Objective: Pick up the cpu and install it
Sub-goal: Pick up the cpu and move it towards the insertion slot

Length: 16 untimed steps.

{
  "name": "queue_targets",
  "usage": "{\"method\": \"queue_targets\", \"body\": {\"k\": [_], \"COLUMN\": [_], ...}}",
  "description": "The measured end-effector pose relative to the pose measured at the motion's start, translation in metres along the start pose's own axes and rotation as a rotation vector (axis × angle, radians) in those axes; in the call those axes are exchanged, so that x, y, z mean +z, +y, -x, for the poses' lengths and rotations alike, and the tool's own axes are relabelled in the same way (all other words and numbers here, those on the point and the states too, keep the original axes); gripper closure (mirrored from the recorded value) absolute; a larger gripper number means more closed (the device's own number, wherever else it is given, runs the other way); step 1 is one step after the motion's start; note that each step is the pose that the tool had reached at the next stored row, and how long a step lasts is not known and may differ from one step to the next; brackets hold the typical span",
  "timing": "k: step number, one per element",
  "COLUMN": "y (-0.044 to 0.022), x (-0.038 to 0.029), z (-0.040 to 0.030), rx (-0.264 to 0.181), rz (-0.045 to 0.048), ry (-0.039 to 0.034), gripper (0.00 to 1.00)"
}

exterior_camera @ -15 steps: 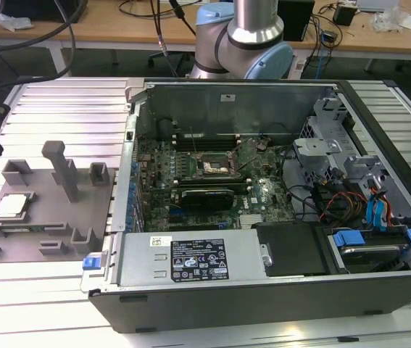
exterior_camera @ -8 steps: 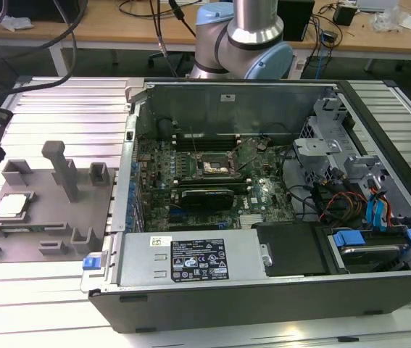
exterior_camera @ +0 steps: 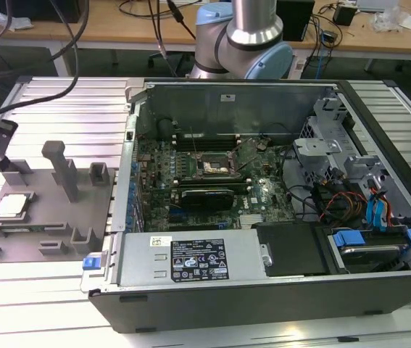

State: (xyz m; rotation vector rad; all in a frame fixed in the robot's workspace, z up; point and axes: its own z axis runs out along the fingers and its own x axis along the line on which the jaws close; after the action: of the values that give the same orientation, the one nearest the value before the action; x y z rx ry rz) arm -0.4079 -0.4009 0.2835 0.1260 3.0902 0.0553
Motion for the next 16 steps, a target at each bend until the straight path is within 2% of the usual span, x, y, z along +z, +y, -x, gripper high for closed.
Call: {"method": "queue_targets", "body": {"k": [4,12,16], "y": [-0.0023,-0.0089,-0.0164], "x": [0.0087,0.0253,0.0386], "z": [-0.002,-0.0102,-0.0133], "rx": [0.0,0.0,0.0], "rz": [-0.0002,-0.0003,-0.0003], "ry": [0.0025,0.0046,0.005], "gripper": [0.89,0.89,0.89]}}
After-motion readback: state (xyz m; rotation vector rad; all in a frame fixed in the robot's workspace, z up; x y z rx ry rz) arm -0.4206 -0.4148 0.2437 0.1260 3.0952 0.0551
